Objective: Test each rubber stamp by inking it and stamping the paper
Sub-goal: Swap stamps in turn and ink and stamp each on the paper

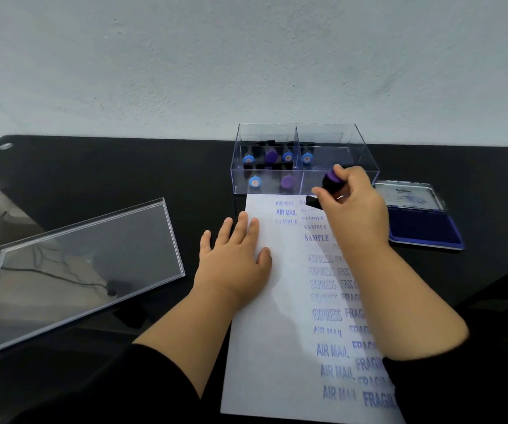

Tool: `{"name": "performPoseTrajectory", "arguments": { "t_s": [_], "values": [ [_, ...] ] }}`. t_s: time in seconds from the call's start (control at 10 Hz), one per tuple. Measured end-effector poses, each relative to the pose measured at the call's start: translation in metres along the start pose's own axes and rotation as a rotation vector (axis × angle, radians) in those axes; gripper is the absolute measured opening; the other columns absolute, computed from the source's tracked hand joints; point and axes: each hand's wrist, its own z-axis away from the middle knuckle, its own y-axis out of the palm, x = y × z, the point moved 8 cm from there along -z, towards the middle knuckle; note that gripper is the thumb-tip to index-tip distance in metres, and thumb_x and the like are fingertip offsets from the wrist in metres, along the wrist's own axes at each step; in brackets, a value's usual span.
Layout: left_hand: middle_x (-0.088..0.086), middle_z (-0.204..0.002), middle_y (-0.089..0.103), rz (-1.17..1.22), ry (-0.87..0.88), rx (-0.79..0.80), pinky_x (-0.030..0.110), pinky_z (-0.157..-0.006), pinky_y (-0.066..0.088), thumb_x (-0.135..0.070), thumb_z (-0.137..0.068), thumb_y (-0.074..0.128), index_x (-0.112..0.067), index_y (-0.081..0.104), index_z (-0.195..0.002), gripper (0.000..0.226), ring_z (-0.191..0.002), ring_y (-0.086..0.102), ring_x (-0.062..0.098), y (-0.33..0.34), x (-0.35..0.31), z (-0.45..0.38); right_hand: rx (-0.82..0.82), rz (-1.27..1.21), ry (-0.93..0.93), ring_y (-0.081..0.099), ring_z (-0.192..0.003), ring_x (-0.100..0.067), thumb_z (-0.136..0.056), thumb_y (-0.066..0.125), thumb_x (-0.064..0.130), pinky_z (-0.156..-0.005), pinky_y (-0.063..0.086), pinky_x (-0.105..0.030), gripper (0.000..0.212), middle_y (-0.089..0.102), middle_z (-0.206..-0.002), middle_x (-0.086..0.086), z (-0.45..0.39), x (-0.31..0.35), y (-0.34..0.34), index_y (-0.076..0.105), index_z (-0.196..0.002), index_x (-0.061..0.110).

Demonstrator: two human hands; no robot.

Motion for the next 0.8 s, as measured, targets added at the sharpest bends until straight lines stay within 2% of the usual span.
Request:
{"name": "performPoseTrajectory", "arguments": {
  "t_s": [0.2, 0.6, 0.7, 0.8],
  "values": [
    [-0.009, -0.158, -0.015, -0.01, -0.001, -0.003, 0.041, -0.116, -0.011, -0.043, -0.101, 0.016, -0.028, -0.005, -0.152, 0.057, -0.146, -0.014, 0.013, 0.0, 0.0003, -0.0005, -0.007, -0.015, -0.014, 0.056, -0.089, -0.009, -0.085, 0.067, 0.03, -0.072, 0.038, -0.022, 0.034, 0.064, -0.108, 0.006, -0.0038, -0.0029, -0.0058, 0.054, -0.115, 0.022],
    [-0.01, -0.158, -0.015, -0.021, -0.009, 0.005, 0.041, -0.116, -0.011, -0.043, -0.101, 0.015, -0.029, -0.006, -0.152, 0.057, -0.146, -0.014, 0.013, -0.0011, 0.0004, -0.0009, 0.019, -0.033, -0.04, 0.053, -0.084, -0.006, -0.085, 0.066, 0.03, -0.068, 0.038, -0.021, 0.034, 0.064, -0.108, 0.005, -0.0046, -0.0017, -0.0041, 0.053, -0.116, 0.022],
    [-0.01, -0.158, -0.015, -0.017, -0.01, 0.009, 0.041, -0.116, -0.011, -0.043, -0.101, 0.016, -0.029, -0.005, -0.152, 0.057, -0.146, -0.014, 0.012, -0.0008, 0.0002, -0.0002, 0.02, -0.037, -0.052, 0.053, -0.083, -0.006, -0.085, 0.067, 0.028, -0.066, 0.037, -0.017, 0.033, 0.064, -0.106, 0.007, -0.0049, -0.0009, -0.0049, 0.054, -0.114, 0.022],
    [-0.01, -0.158, -0.014, -0.018, -0.009, 0.008, 0.041, -0.116, -0.011, -0.043, -0.101, 0.016, -0.03, -0.005, -0.152, 0.057, -0.146, -0.013, 0.012, -0.0007, -0.0002, -0.0007, 0.024, -0.026, -0.047, 0.056, -0.088, -0.007, -0.085, 0.067, 0.029, -0.07, 0.039, -0.02, 0.033, 0.064, -0.11, 0.008, -0.0049, -0.0008, -0.0053, 0.054, -0.115, 0.022]
  ]
}}
